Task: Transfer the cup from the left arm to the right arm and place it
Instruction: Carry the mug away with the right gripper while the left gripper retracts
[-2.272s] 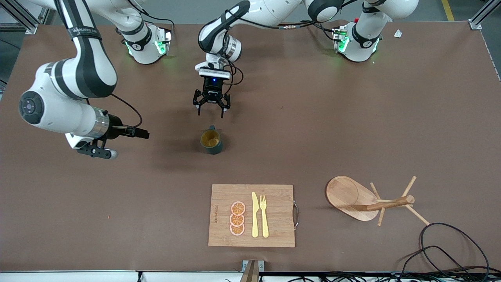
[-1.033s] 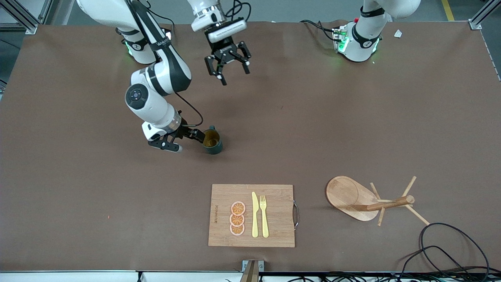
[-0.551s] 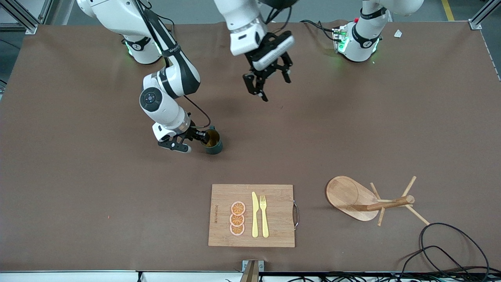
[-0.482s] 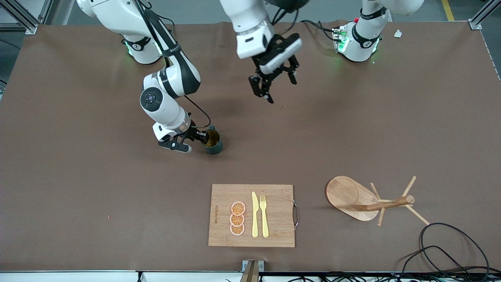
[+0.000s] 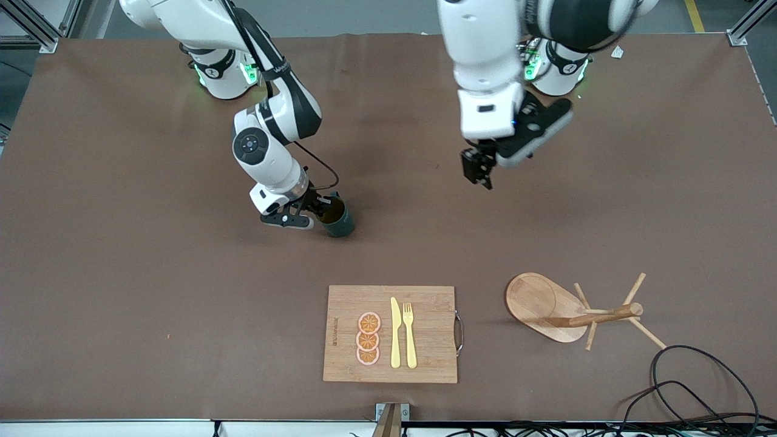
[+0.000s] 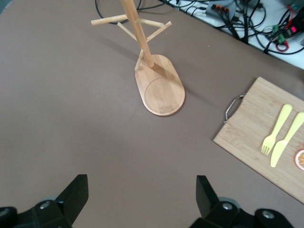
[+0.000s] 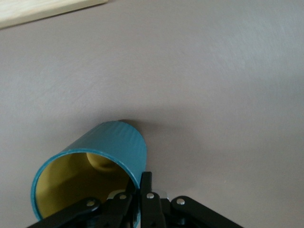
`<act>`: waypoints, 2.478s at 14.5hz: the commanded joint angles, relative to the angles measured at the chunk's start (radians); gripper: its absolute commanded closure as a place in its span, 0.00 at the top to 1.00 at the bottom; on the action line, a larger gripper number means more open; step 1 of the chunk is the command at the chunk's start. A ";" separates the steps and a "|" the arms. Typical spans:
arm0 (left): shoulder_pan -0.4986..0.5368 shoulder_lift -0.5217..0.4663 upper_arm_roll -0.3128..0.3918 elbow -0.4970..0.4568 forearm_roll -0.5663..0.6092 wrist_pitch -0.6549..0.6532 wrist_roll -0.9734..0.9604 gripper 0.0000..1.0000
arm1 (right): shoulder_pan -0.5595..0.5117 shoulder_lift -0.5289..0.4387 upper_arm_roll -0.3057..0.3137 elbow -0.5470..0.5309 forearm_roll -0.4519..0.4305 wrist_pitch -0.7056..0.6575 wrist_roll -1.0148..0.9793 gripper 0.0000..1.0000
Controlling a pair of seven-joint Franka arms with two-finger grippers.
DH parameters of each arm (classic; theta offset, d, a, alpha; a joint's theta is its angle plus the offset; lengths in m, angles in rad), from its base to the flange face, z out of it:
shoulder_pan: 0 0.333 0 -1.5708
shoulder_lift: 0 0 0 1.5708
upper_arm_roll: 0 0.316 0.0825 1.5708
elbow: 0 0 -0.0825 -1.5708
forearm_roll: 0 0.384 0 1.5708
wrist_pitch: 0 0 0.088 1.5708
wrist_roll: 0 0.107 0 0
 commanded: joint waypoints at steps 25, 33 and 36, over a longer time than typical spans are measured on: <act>0.493 -0.238 0.101 -0.076 -0.401 -0.084 1.198 1.00 | -0.605 0.018 -0.013 0.078 -0.362 -0.139 -1.743 0.01; 0.478 -0.355 0.104 -0.191 -0.430 -0.090 1.199 1.00 | -0.638 0.043 -0.013 0.087 -0.362 -0.150 -1.764 0.01; 0.485 -0.354 0.104 -0.188 -0.467 -0.094 1.198 1.00 | -0.654 0.044 -0.013 0.098 -0.362 -0.160 -1.787 0.02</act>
